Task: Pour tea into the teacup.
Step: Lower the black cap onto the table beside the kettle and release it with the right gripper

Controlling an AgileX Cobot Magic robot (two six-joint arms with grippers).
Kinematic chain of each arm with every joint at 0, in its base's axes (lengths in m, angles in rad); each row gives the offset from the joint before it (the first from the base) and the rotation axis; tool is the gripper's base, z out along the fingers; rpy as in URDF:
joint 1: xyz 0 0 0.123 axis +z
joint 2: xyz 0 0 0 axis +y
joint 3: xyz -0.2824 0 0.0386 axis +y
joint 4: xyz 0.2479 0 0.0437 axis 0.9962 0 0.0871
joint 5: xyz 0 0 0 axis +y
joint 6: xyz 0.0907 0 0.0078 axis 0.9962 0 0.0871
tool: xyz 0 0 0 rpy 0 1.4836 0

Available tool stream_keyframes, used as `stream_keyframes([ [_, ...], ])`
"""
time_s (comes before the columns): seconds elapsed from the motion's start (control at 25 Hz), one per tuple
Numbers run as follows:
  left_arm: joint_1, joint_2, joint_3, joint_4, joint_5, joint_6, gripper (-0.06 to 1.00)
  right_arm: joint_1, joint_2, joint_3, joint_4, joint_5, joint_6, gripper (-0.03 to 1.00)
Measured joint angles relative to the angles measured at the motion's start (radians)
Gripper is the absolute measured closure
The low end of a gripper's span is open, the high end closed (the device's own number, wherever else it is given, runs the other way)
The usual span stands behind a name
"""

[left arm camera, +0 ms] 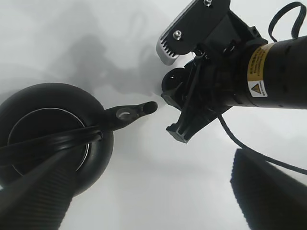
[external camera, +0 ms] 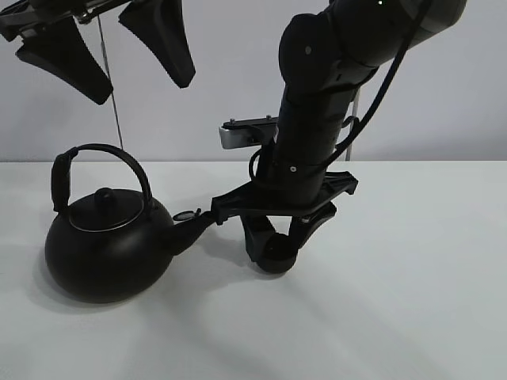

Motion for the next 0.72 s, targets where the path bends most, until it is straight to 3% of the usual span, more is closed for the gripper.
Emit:
stream_keyframes([
  [0.72,0.000,0.000,0.000,0.000,0.000,0.000,0.31,0.000,0.014,-0.008,0.000,-0.015,0.014,0.57],
])
